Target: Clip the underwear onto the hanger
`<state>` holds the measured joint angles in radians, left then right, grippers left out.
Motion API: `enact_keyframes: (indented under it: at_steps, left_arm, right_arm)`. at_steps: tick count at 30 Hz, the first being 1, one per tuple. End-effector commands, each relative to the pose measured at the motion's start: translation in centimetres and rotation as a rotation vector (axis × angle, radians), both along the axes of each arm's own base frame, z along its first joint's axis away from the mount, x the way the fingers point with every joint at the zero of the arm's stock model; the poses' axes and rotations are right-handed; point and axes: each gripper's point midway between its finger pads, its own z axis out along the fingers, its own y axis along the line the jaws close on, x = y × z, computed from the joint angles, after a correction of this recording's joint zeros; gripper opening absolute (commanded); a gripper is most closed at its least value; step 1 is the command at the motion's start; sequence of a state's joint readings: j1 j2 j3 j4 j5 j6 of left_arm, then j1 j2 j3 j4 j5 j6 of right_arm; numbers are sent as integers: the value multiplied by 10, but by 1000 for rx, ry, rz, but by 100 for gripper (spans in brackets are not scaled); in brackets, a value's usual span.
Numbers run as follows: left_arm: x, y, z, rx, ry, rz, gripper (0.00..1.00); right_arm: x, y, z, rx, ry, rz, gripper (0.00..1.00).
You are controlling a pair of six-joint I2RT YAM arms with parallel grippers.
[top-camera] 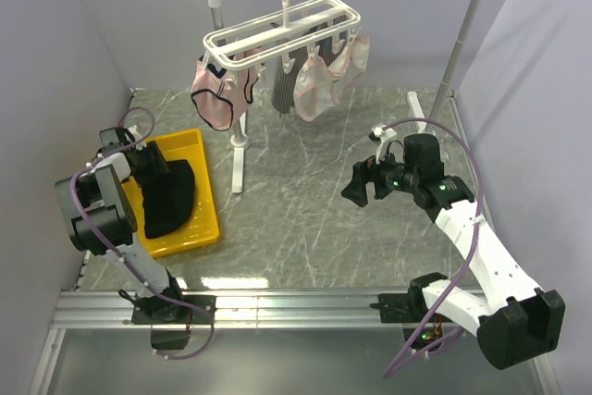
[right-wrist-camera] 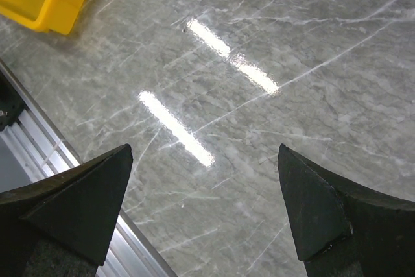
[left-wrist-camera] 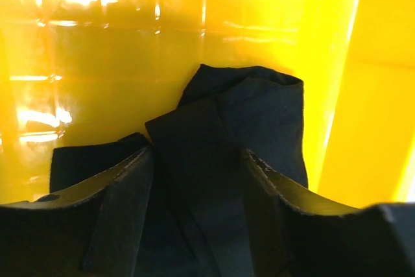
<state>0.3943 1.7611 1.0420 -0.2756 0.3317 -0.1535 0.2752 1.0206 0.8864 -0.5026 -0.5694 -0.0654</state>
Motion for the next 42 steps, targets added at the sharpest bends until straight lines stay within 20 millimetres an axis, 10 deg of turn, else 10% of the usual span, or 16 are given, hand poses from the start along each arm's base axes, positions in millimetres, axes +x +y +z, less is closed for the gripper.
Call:
enact_keyframes:
  at_steps: [1, 7, 14, 23, 42]
  left_arm:
    - [12, -5, 12, -64, -77, -24, 59]
    - [18, -7, 41, -46, -172, -70, 43]
    - [18, -13, 67, -29, -226, -140, 2]
    - [-9, -35, 143, 80, -399, -327, 0]
    - [-163, -156, 361, 410, -1008, -975, 0]
  right_arm:
    - [5, 2, 14, -2, -47, 15, 100]
    - [5, 3, 19, -1, -52, 29, 100]
    - [6, 5, 24, -8, -62, 54, 100]
    - [1, 23, 57, -23, -208, 206, 100]
    - [-32, 148, 252, 183, -716, 559, 100]
